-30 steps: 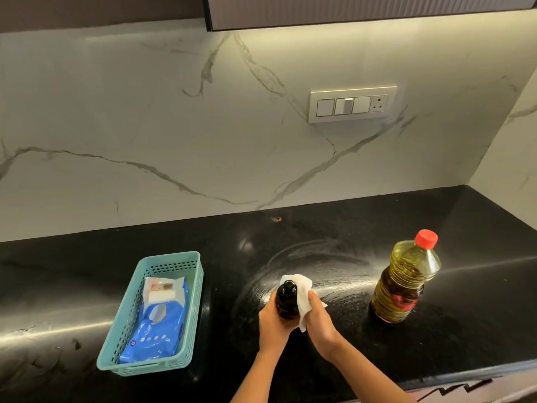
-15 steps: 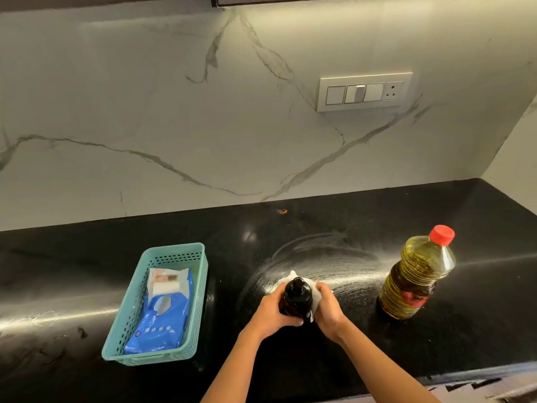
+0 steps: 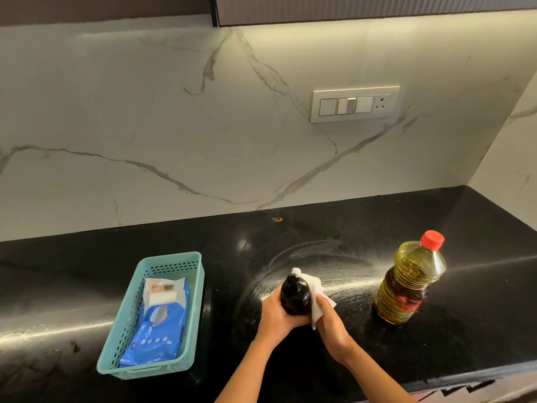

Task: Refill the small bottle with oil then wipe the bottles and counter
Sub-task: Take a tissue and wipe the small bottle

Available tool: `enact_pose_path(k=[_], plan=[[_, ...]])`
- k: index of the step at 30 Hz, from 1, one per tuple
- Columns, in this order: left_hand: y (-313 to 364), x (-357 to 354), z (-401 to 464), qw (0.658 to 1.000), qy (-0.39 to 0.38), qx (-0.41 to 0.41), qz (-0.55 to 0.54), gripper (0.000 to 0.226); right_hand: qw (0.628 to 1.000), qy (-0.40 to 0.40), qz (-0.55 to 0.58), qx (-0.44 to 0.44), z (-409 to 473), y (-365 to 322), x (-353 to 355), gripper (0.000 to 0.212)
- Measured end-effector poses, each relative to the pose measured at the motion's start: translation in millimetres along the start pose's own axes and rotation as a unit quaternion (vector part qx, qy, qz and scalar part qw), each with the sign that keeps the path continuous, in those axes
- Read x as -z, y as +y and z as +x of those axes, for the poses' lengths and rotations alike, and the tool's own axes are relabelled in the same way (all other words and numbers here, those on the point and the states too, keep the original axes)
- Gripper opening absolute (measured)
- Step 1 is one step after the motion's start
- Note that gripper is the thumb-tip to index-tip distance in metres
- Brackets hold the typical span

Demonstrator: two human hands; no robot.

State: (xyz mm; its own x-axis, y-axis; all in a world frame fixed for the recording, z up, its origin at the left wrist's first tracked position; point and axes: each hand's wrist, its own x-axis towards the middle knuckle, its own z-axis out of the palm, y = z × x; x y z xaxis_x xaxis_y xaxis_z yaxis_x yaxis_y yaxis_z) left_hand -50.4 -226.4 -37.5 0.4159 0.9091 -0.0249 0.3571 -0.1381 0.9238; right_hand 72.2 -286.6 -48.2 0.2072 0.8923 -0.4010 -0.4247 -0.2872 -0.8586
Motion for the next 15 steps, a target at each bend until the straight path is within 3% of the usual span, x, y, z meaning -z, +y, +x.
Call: enact_pose_path(k=[4,11,15], plan=[[32.8,14.8,3.6,0.999,-0.004,-0.043,0.006,0.055,0.998,-0.045,-0.034,0.038,1.1,-29.3,-10.2,0.046],[69.5,41.2,14.1,0.997,-0.007,-0.074,0.012,0.055,0.99,-0.103,0.098,0.005,-2.5,-64.4,-35.8,0.038],[79.8,53.5,16.9,0.996,-0.023,-0.076,0.033,0.055,0.994,-0.11,0.003,-0.004,-7.5,-78.9,-35.8,0.041]])
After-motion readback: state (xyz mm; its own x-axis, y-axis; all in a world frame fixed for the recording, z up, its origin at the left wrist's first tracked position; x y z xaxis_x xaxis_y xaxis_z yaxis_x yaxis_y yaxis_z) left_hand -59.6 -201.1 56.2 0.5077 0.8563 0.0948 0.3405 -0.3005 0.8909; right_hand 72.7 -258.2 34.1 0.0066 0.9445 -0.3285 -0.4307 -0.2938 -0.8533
